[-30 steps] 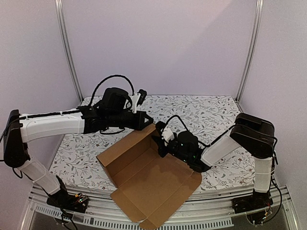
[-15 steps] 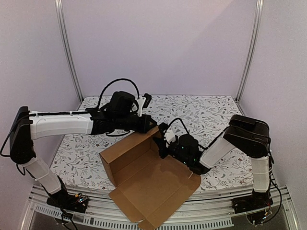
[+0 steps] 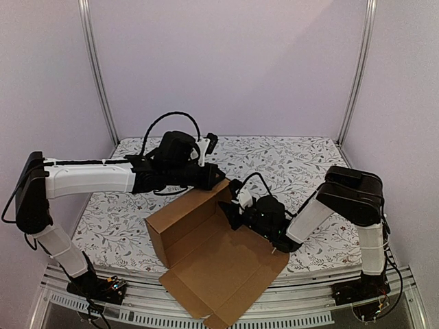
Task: Fold the paper box
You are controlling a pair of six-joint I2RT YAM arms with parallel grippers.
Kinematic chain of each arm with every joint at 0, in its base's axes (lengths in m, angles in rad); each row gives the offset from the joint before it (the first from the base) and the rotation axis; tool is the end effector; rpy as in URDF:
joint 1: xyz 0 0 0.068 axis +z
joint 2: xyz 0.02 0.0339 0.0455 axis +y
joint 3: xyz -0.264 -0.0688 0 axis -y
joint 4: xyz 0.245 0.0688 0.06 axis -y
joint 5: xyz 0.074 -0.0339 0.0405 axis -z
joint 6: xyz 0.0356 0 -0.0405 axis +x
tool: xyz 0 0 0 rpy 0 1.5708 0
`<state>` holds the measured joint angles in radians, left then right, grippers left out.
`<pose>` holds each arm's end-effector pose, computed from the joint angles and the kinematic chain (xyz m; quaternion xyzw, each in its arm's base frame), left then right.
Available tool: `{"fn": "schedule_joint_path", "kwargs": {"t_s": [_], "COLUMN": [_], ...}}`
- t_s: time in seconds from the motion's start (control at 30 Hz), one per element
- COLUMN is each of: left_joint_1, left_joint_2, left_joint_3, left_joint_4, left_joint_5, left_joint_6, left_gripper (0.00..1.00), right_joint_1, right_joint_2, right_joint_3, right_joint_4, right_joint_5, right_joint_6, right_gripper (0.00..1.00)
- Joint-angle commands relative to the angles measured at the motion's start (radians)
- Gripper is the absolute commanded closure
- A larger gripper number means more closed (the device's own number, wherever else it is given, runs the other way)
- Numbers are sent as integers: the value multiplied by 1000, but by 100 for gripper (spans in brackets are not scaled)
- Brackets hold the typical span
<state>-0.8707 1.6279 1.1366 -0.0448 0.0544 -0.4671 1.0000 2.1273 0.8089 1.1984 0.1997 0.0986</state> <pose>0.2392 -0.2869 0.2584 0.1873 0.8485 -0.3251 0.3732 0.2150 0.3217 0.1024 -0.2648 0.6990 0.2810 0.6020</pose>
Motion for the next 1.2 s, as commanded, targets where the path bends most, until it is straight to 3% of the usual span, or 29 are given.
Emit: {"fn": "schedule_joint_path", "kwargs": {"t_s": [0.0, 0.13, 0.33, 0.5, 0.67, 0.83, 0.97, 1.1, 1.17], "left_joint_1": [-8, -10, -17, -23, -27, -28, -28, -29, -29], "left_joint_2": [24, 10, -15, -30, -36, -35, -40, -47, -49], "left_joint_3": [-32, -48, -75, -98, -106, -107, -110, -117, -121], "left_joint_4": [-111, -113, -112, -112, -113, -111, -114, -116, -116], "left_joint_5": [-27, -24, -27, -33, -39, -41, -45, -49, -51], "left_joint_6": [3, -3, -19, -29, -31, -29, -30, -27, -29], "left_gripper": [100, 100, 100, 100, 100, 100, 100, 100, 100], "right_joint_1": [-6, -7, -12, -13, -13, -13, -12, -13, -13], "right_joint_2": [-18, -17, -6, 0, -15, -24, -11, 0, 5], "right_joint_3": [7, 23, 45, 56, 62, 85, 110, 129, 138], "right_joint_4": [20, 20, 6, 9, 10, -2, -7, -20, -39], "right_joint_5": [28, 33, 0, -25, -9, -5, -3, -7, -14], "right_joint_6": [-36, -51, -53, -48, -52, -65, -64, -64, -67], "right_gripper": [72, 74, 100, 100, 82, 79, 80, 99, 100]}}
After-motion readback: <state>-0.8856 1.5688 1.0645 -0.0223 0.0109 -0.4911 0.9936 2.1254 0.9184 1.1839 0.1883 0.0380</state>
